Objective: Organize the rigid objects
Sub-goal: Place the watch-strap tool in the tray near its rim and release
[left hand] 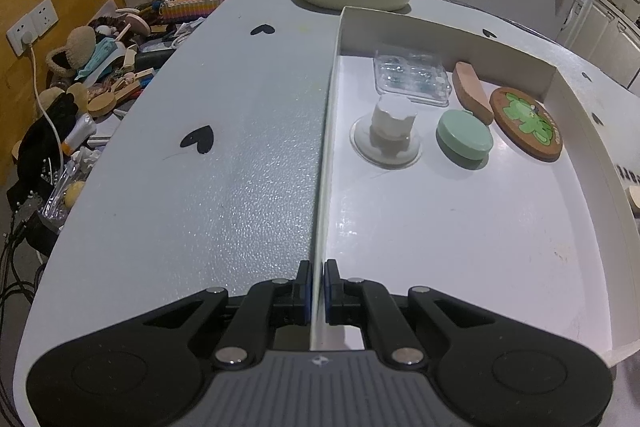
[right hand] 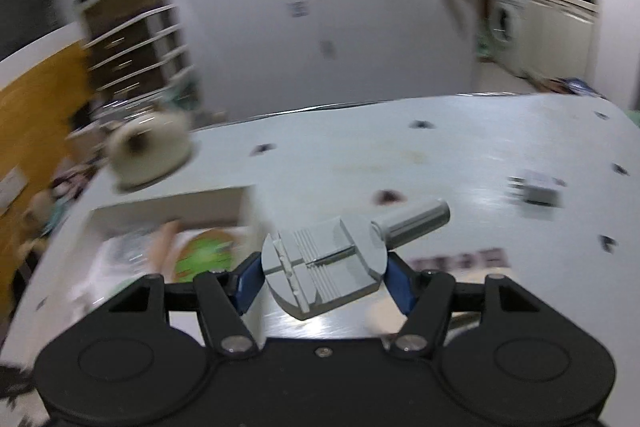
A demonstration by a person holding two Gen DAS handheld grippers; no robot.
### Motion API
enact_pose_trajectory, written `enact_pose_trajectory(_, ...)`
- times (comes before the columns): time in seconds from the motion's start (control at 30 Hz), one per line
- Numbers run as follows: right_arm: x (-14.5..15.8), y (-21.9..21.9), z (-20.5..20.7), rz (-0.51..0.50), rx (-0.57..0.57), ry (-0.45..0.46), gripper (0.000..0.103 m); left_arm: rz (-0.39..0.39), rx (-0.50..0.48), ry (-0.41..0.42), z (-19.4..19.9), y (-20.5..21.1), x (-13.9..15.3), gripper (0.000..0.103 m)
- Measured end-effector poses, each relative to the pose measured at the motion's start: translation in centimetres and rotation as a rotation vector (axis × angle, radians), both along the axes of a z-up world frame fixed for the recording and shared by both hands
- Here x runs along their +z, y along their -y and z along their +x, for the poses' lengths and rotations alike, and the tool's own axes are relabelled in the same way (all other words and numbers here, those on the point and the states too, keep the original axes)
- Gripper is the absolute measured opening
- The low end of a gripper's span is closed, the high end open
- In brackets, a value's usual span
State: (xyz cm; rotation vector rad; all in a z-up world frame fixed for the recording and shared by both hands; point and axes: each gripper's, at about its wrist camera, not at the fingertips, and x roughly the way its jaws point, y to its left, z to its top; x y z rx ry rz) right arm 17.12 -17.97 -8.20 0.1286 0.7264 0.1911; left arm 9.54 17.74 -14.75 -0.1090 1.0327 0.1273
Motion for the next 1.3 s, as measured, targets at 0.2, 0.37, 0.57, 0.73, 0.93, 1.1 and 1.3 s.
enact_pose_trajectory(0.2, -0.1, -5.8, -2.2, -0.068, 0.268, -0.021, 0.065, -0.008, 0.002, 0.011, -0.2, -0.1, 0.0, 0.005)
enact_pose_trajectory(0.37, -1.0, -8.6, -3.4, -0.117, 0.419, -0.082, 0.065, -0.001, -0.005, 0.014, -0.2, -0.1, -0.1, 0.005)
enact_pose_trajectory(0.57, -1.8, -10.8, -3.6, -0.165, 0.516, -0.107, 0.065, 0.005, -0.005, 0.015, -0.2, 0.0, -0.1, 0.005)
enact_pose_trajectory(0.73, -3.1, -11.9, -2.6, -0.194, 0.535, -0.154, 0.065, 0.005, -0.004, 0.015, -0.3, 0.0, -0.1, 0.005)
enact_pose_trajectory(0.93, -4.3, -12.9, -1.1, -0.236, 0.532, -0.173, 0.065, 0.001, 0.000, 0.016, -0.3, -0.1, 0.0, 0.005)
enact_pose_trajectory(1.1, -5.2, -13.3, -0.1, -0.255, 0.533, -0.185, 0.065, -0.001, 0.003, 0.016, -0.4, -0.1, 0.0, 0.005)
enact_pose_trajectory(1.3, -5.8, -13.4, -0.1, -0.244, 0.534, -0.174, 0.066, -0.001, 0.006, 0.013, -0.3, -0.1, -0.1, 0.005)
